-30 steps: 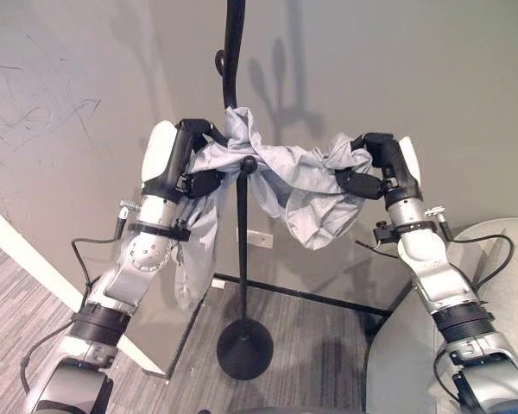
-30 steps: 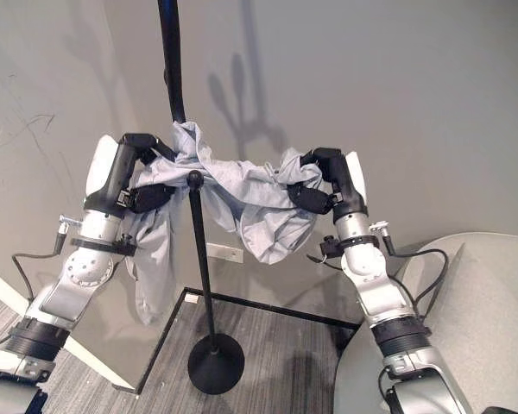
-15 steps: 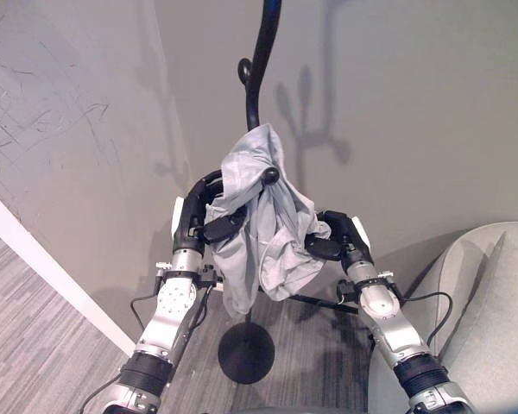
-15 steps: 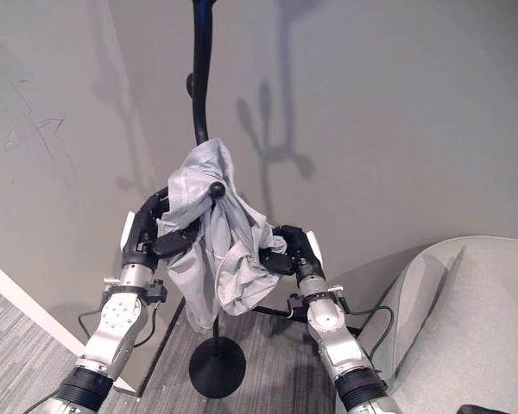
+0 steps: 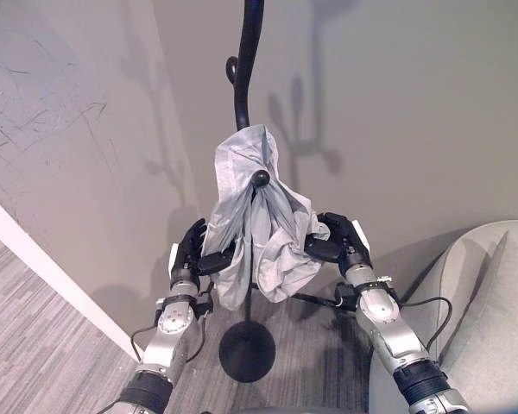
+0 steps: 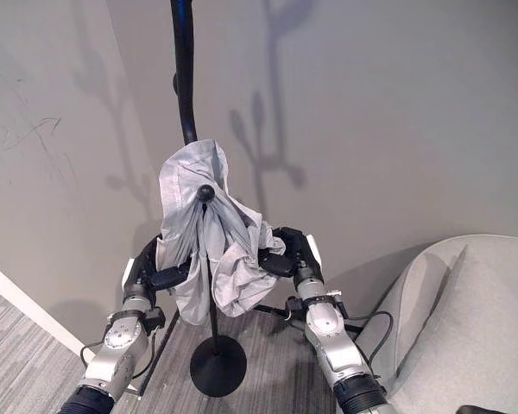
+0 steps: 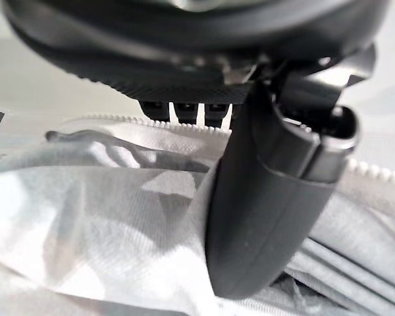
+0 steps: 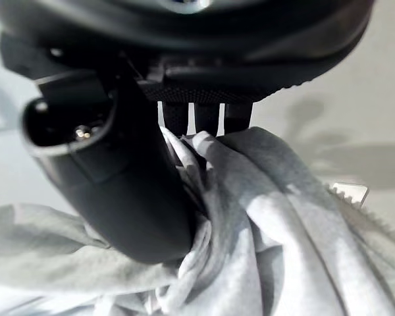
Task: Hang the clothes on the sofa on the clothes rack.
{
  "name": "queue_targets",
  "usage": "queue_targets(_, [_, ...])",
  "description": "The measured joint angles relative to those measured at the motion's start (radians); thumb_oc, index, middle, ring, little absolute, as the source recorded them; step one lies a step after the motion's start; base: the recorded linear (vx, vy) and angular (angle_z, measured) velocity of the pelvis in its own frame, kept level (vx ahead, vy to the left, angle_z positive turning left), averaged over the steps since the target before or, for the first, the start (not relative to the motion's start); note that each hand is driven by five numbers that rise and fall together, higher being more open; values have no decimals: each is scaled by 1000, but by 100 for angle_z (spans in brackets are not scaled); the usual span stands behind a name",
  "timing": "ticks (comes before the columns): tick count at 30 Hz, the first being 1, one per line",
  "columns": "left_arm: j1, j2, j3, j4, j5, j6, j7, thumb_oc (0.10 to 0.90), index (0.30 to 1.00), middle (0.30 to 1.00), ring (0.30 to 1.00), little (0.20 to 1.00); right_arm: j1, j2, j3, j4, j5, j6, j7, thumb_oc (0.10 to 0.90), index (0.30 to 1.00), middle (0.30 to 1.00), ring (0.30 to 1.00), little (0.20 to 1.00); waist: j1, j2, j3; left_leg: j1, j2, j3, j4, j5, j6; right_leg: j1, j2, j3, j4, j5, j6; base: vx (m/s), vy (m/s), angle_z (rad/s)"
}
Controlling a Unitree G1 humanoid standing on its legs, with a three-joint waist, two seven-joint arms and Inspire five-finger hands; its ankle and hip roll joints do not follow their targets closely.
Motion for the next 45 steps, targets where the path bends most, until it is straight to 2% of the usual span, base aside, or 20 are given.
queue_targets(7, [82,29,52,-122,49,23,20,800,900,900,900,900,110,-17,-43,-1,-48,37,-17,800,900,900,900,900,-1,2,7,-4,0,-6,0,0,0,0,0,-7,0,-1,0,-2,2,1])
queue_targets(11, [151,74,112,-218,80,22,-31,800,900,900,900,900,165,-72,-102,-10,-115,43,-12,800,900,900,900,900,-1,10,21,-10,-1,-9,0,0,0,-2,0,-11,-1,-2,0,-8,4,2])
queue_targets(13, [201,105,174,-285,75,14,-86,800,900,900,900,900,211,-96,-186,-32,-170,45,-10,800,900,900,900,900,0,15,26,-16,-1,-11,1,1,0,-7,0,-13,-1,-2,1,-9,4,2])
queue_targets(17, [226,117,287,-308,-35,-30,-167,800,900,900,900,900,259,-105,-315,-88,-203,41,8,800,900,900,900,900,-2,18,31,-16,-1,-8,2,1,0,-9,0,-12,-1,-2,1,0,0,0])
queue_targets(23, [286,148,346,-315,-141,-57,-293,800,900,900,900,900,296,-105,-391,-118,-203,26,29,800,900,900,900,900,-8,25,40,-15,-1,-2,1,0,-1,-14,-2,-2,0,-1,1,-11,21,-4])
queue_targets(27, [305,120,366,-281,-341,-66,-404,800,900,900,900,900,330,-76,-415,-113,-197,15,52,800,900,900,900,900,-13,27,41,-14,-2,2,3,0,-1,-15,-2,0,0,-1,1,0,12,-1])
queue_targets(29, [305,58,376,-248,-463,-66,-457,800,900,900,900,900,337,-25,-422,-105,-178,10,68,800,900,900,900,900,-21,26,41,-11,-3,3,3,1,-2,-13,-3,1,0,-1,1,0,0,0])
queue_targets(32, [298,27,356,-201,-557,-53,-499,800,900,900,900,900,340,9,-409,-58,-119,0,82,800,900,900,900,900,-30,27,41,-10,-3,3,3,1,-2,-12,-3,2,0,-1,1,0,0,0])
queue_targets(40, [290,-50,357,-143,-705,-45,-588,800,900,900,900,900,377,36,-385,26,-60,-9,111,800,900,900,900,900,-28,29,39,1,-3,5,0,-3,-2,-1,-4,3,0,-2,2,0,0,0])
queue_targets(45, [298,-82,353,-143,-713,-45,-586,800,900,900,900,900,370,68,-344,173,56,-17,133,800,900,900,900,900,-23,19,41,0,-3,-2,3,-1,-2,2,-3,-4,0,-2,2,-4,-9,3])
